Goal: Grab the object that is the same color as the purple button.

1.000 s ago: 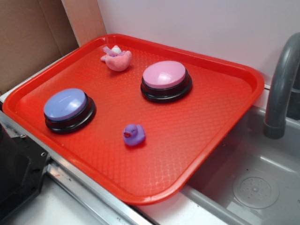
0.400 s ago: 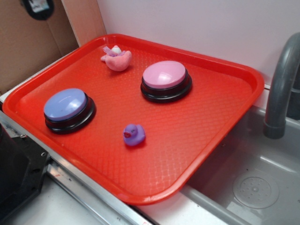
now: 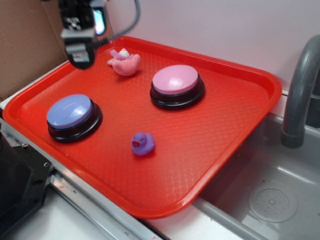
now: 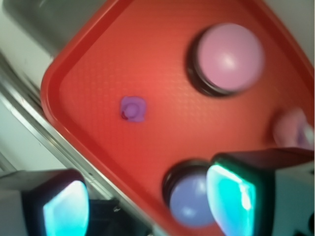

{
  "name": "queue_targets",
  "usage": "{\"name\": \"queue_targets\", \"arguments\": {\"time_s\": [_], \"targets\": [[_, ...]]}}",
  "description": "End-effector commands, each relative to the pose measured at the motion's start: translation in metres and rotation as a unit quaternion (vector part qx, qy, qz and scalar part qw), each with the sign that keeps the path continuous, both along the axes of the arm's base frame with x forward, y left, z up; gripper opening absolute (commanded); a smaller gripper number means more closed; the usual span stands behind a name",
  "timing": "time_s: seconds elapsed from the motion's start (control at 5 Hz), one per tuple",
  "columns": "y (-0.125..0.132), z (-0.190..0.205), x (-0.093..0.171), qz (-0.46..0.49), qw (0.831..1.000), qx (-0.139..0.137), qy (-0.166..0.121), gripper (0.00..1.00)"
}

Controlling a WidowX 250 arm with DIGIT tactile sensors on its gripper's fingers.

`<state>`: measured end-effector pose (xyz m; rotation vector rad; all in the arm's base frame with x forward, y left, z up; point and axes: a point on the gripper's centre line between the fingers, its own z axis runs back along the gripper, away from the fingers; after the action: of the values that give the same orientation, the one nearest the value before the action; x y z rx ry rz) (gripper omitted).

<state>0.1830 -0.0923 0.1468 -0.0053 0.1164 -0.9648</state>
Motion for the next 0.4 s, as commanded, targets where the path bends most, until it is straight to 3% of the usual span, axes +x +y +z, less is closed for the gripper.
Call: {"name": "queue_targets", "arguments": {"time_s": [0.0, 0.2], "targets": [[-0.03, -0.053, 0.001, -0.257, 0.966, -0.023, 0.031, 1.0], [-0.034, -0.065, -0.002, -0.354, 0.935, -0.002, 0.032, 1.0]]}}
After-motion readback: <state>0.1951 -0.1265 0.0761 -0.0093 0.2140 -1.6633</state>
